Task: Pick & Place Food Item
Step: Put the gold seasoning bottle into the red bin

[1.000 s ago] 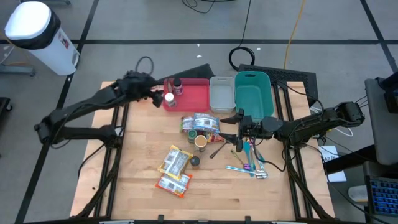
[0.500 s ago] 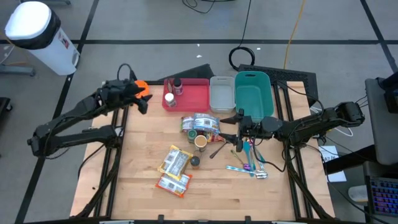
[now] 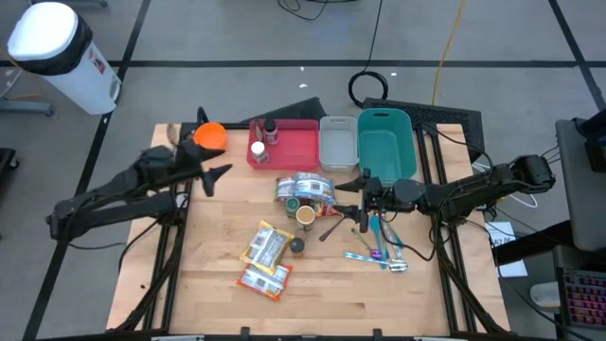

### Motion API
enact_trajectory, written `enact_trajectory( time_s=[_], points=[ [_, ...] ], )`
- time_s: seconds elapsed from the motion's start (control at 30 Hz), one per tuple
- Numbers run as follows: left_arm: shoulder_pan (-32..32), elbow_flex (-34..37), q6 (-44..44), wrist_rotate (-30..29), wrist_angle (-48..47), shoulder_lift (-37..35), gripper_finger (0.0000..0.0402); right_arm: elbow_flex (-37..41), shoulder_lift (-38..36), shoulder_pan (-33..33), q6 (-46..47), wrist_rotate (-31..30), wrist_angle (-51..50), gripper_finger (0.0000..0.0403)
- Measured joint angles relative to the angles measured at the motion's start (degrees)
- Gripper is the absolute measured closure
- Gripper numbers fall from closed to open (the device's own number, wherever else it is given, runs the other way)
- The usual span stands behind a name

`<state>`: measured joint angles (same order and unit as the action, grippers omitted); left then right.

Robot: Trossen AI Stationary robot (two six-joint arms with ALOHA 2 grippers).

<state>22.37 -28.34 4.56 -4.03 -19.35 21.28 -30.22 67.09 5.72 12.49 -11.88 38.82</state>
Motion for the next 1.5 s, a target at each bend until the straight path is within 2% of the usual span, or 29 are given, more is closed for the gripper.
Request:
enact_trajectory(
  time_s=[0.17,0.23,0.3,0.53,0.77,1.0,1.23,1.37,1.5],
  points=[
    [-1.59,0.00,-0.36,0.10,-0.37,-7.48,0.0140,-0.11,0.61,0.00,0.49,0.20,1.94,0.0110],
    [-1.96,0.00,-0.02,0.14,-0.44,-9.27,0.0145,-2.01,1.76,-0.02,0.09,2.78,0.57,0.0109],
    [-2.18,-0.01,0.09,0.10,-0.48,-10.07,0.0149,-6.35,3.33,0.00,-0.46,6.04,-4.94,0.0106],
    [-2.27,-0.01,0.39,-0.04,-0.65,-8.62,0.0149,-28.44,15.60,1.31,-7.82,6.13,-34.87,0.0058],
    [-2.27,-0.02,1.68,-0.48,-2.14,-4.81,0.0132,-41.92,27.82,-0.05,-10.59,6.16,-51.08,0.0027],
    [-2.27,-0.02,1.79,-0.50,-1.95,-0.96,0.0139,-43.21,32.87,-0.90,-10.28,6.14,-52.63,0.0029],
    [-2.27,-0.02,1.86,-0.53,-1.74,2.48,0.0153,-43.21,34.12,-0.90,-8.62,6.17,-53.12,0.0033],
    [-2.27,-0.02,1.90,-0.53,-1.09,4.07,0.0149,-43.21,34.10,-0.90,-7.19,6.19,-54.18,0.0065],
    [-2.27,-0.02,2.07,-0.55,0.50,5.40,0.0140,-43.21,34.10,-0.90,-5.83,6.25,-54.61,0.0124]
  ],
)
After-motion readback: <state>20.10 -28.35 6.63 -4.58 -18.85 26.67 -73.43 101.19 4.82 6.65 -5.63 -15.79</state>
